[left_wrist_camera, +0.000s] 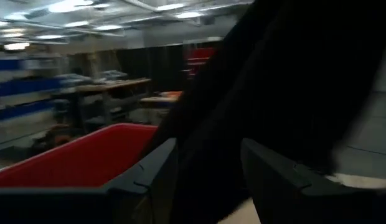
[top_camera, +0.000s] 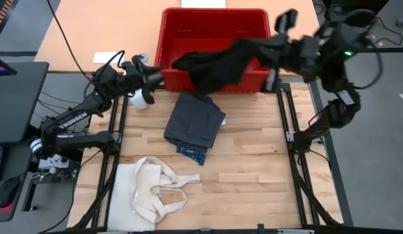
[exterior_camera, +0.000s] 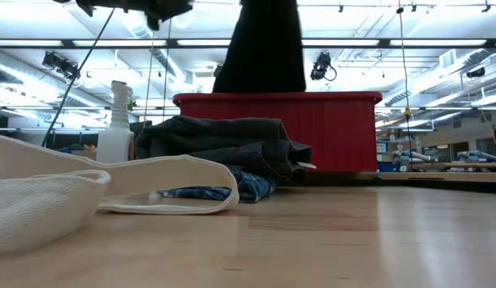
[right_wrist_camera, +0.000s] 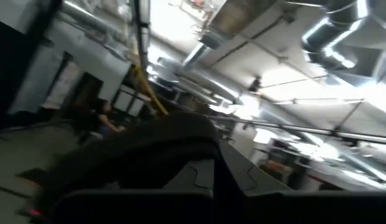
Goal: Fold Laundry from Bin
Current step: Fold the black shirt
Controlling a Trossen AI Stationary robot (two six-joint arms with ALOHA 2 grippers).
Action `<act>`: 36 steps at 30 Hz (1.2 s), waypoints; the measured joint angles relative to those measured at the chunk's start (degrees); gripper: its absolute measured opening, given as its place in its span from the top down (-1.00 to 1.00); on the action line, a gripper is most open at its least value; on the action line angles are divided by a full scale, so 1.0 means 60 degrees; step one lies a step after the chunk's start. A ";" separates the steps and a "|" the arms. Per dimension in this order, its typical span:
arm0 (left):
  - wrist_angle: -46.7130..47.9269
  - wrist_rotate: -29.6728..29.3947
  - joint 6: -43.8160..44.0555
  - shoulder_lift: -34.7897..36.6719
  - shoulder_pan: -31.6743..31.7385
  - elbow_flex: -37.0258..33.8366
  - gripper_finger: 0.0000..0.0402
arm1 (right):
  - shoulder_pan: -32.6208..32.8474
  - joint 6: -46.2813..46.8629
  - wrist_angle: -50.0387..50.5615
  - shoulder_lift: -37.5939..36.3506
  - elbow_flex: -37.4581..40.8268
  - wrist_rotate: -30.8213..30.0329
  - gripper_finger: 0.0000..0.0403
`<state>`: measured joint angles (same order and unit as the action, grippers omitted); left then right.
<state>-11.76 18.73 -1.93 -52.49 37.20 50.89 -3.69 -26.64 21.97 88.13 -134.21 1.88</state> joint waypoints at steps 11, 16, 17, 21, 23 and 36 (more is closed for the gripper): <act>0.0931 0.5340 -0.0871 0.0002 -0.3221 0.0012 0.10 | 0.2789 -0.0782 0.2044 -0.0298 0.0002 0.1395 0.95; 0.2320 0.3344 -0.2260 -0.0004 -0.4285 0.0008 0.10 | 0.4355 -0.2379 0.2373 -0.0045 0.0029 0.2906 0.95; 0.2492 0.2817 -0.2469 -0.0007 -0.4420 0.0008 0.10 | 0.4603 -0.2650 0.2200 -0.0043 0.0029 0.2606 0.95; 0.2807 0.1754 -0.2603 -0.0011 -0.4793 0.0008 0.10 | 0.5328 -0.3408 0.1575 0.0079 -0.0007 0.2067 0.95; 0.2825 0.1565 -0.2587 -0.0110 -0.4966 0.0010 0.10 | 0.5623 -0.3362 0.1440 0.0218 0.0003 0.1342 0.95; 0.2689 0.1208 -0.2277 -0.2305 -0.5959 -0.0010 0.10 | 0.4666 0.3563 0.7379 0.0609 0.1196 -0.8292 0.82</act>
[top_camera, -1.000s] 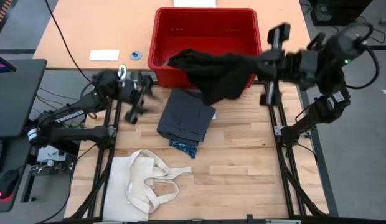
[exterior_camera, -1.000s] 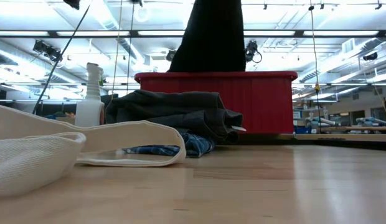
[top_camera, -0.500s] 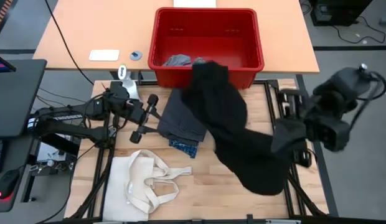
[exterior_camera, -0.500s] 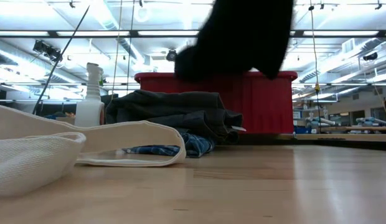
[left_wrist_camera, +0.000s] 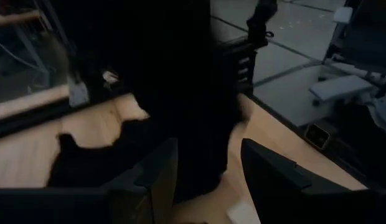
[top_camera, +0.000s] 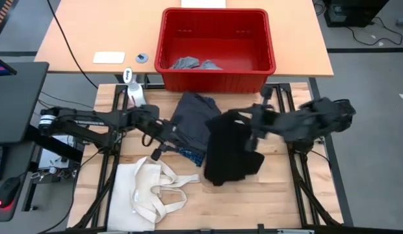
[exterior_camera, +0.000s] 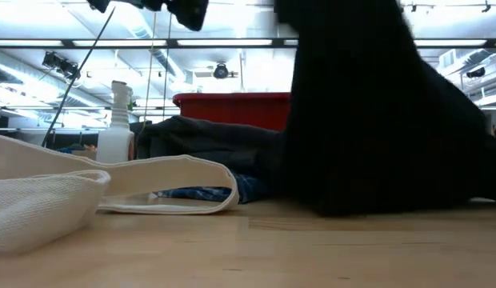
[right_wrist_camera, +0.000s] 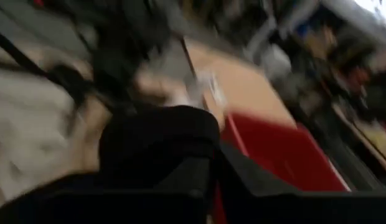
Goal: Fold Laundry from Bin
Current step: Fold the black shirt
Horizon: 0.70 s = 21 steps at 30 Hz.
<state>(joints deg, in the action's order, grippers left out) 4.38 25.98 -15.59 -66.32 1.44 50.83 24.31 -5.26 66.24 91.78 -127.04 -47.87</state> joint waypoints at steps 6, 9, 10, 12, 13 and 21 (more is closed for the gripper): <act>0.0426 -0.0419 0.0318 -0.0474 -0.0616 0.0007 0.10 | -0.1043 0.1534 0.1003 0.0020 0.1980 0.0000 0.35; 0.1036 -0.1071 0.0408 -0.0456 -0.1145 0.0012 0.10 | -0.1249 0.2751 0.1679 0.0016 0.2530 -0.0007 0.12; 0.1336 -0.1460 0.0416 -0.0456 -0.1359 0.0022 0.10 | -0.1271 0.3338 0.2001 0.0012 0.2664 0.0088 0.06; 0.1911 -0.2275 0.0491 -0.0501 -0.1821 0.0019 0.10 | -0.1231 0.4684 0.2401 -0.0009 0.3023 0.0668 -0.04; 0.2027 -0.2687 0.0583 -0.0604 -0.2044 0.0021 0.10 | -0.1147 0.5254 0.2441 -0.0019 0.3320 0.0971 -0.07; 0.2069 -0.4619 0.0874 -0.2010 -0.3097 0.0018 0.10 | 0.0205 0.6427 -0.1261 0.0008 0.7198 0.1896 -0.09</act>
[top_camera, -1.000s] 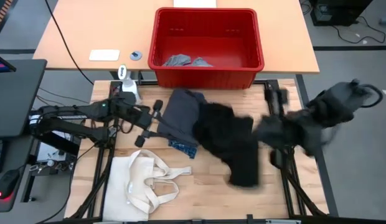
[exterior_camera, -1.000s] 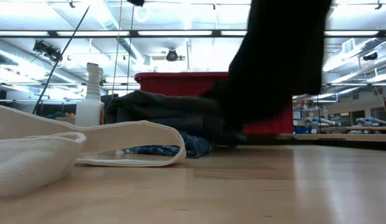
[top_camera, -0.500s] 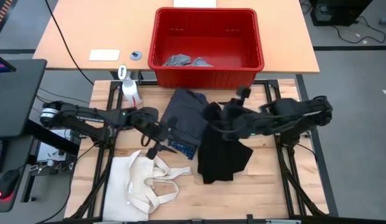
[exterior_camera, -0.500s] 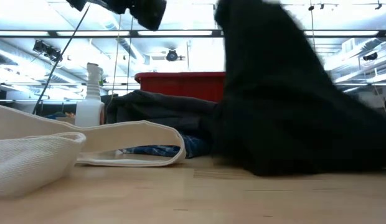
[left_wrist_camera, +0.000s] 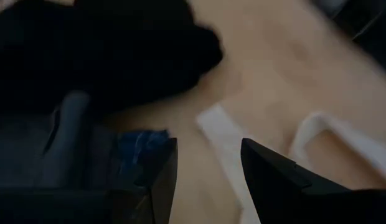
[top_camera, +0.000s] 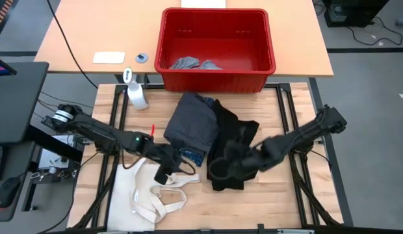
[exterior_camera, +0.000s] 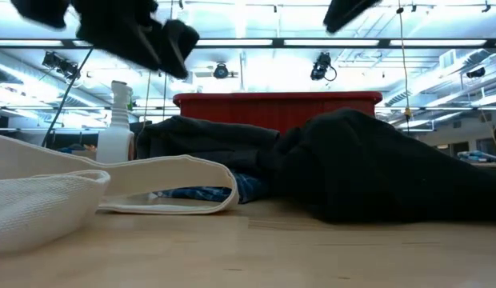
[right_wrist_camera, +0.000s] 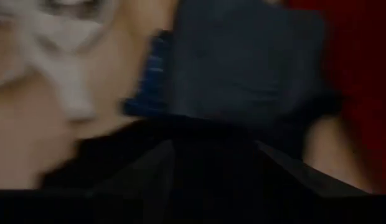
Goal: Fold Laundry from Bin
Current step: Fold the black shirt
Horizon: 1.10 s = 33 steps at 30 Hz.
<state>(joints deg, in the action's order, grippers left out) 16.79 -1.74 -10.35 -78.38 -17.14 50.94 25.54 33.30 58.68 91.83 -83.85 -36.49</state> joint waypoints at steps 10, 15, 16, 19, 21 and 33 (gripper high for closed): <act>-0.1250 -0.1122 0.0775 -0.0964 -0.0549 -0.0004 0.10 | 0.1496 -0.0310 -0.7725 0.0000 0.3817 -0.0701 -0.06; -0.1983 -0.1160 0.0045 -0.1580 -0.0600 0.0000 0.10 | 0.1933 0.0008 -0.9515 0.0638 0.4844 -0.1857 -0.05; -0.2042 -0.1241 0.0013 -0.1693 -0.0599 0.0000 0.10 | 0.2031 0.0053 -0.9575 0.0870 0.4829 -0.2119 -0.05; -0.2626 -0.1445 -0.0514 -0.2133 -0.0540 -0.0011 0.10 | 0.2224 -0.0167 -0.9539 0.1545 0.4501 -0.3457 -0.05; -0.3309 -0.1575 -0.1007 -0.2498 -0.0468 -0.0015 0.10 | 0.2267 -0.0678 -0.9563 0.1777 0.4231 -0.4594 -0.05; -0.3657 -0.2194 -0.4090 -0.3907 -0.0059 0.0942 0.10 | 0.2912 0.1263 -0.7600 0.1552 0.4056 -0.7340 -0.05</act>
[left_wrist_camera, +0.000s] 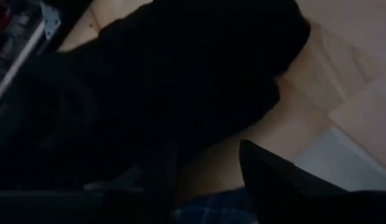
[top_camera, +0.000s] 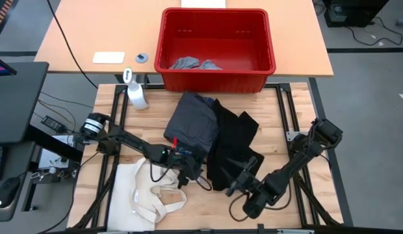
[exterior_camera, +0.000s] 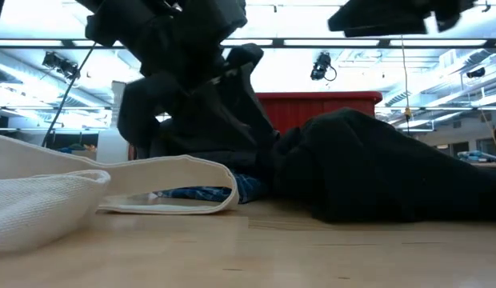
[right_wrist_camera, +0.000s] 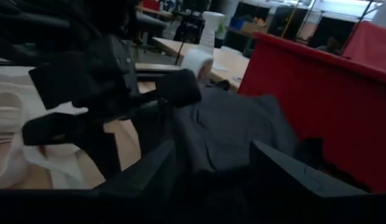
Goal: Fold Laundry from Bin
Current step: Fold the black shirt
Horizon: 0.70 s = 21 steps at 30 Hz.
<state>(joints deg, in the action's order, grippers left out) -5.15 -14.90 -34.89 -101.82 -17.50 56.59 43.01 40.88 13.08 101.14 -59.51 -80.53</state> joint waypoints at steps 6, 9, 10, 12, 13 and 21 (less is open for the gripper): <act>-0.0938 -0.0057 -0.0845 -0.0025 0.0000 0.0009 0.10 | 0.0188 0.2220 0.1104 -0.0005 0.0299 0.0223 -0.05; -0.1629 -0.0076 -0.1450 -0.0025 0.0049 0.0013 0.10 | 0.0188 0.2794 0.1154 -0.0004 0.0634 0.0246 -0.05; -0.1840 -0.0074 -0.1723 -0.0081 0.0083 0.0013 0.10 | 0.0188 0.3022 0.1103 -0.0004 0.0730 0.0223 -0.05; -0.2109 -0.0063 -0.2240 -0.0234 0.0184 0.0025 0.10 | 0.0185 0.3418 0.1148 -0.0004 0.0853 0.0171 -0.05; -0.2143 -0.0037 -0.2457 -0.0367 0.0262 0.0012 0.10 | 0.0185 0.3527 0.1103 -0.0004 0.0872 0.0182 -0.05; -0.2467 0.0052 -0.3804 -0.1523 0.0542 0.0002 0.10 | 0.0216 0.3623 0.0631 -0.0004 0.0900 0.0610 -0.05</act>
<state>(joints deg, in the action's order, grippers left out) -19.95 -14.59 -57.71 -110.96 -14.25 56.60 44.30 62.62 16.86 101.12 -54.11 -76.87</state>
